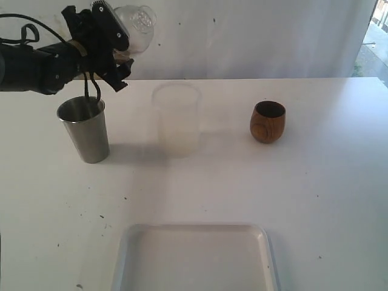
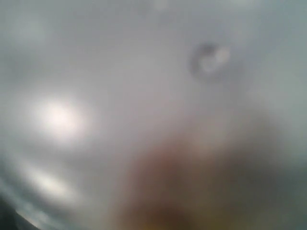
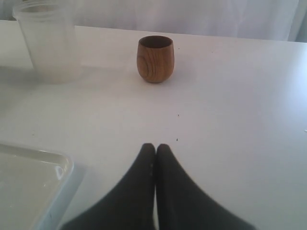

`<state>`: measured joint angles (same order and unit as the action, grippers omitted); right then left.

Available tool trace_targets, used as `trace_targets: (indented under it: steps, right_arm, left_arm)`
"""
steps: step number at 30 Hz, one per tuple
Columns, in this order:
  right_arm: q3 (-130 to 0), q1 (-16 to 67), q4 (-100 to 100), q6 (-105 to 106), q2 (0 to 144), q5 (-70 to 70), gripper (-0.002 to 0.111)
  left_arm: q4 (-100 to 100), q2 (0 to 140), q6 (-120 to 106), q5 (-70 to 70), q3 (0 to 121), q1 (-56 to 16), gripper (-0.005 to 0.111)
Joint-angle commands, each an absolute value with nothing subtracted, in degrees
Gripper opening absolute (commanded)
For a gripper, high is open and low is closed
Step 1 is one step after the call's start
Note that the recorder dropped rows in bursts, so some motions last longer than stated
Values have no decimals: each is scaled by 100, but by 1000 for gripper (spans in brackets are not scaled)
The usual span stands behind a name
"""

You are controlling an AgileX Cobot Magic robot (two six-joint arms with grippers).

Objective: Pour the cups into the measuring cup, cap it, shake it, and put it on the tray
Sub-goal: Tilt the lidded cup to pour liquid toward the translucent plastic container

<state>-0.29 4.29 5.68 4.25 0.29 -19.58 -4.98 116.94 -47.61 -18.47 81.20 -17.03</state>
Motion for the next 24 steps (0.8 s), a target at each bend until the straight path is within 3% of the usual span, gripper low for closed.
trace_targets:
  steps: [1,24]
  right_arm:
    - [0,398,552,426,0,-1959,0]
    - [0,398,552,426,0,-1959,0]
  left_arm:
    - [-522,11792,-5439,-2512,8315,-1710,0]
    - [-522,11871,-7994,-2656,8329,-1743,0]
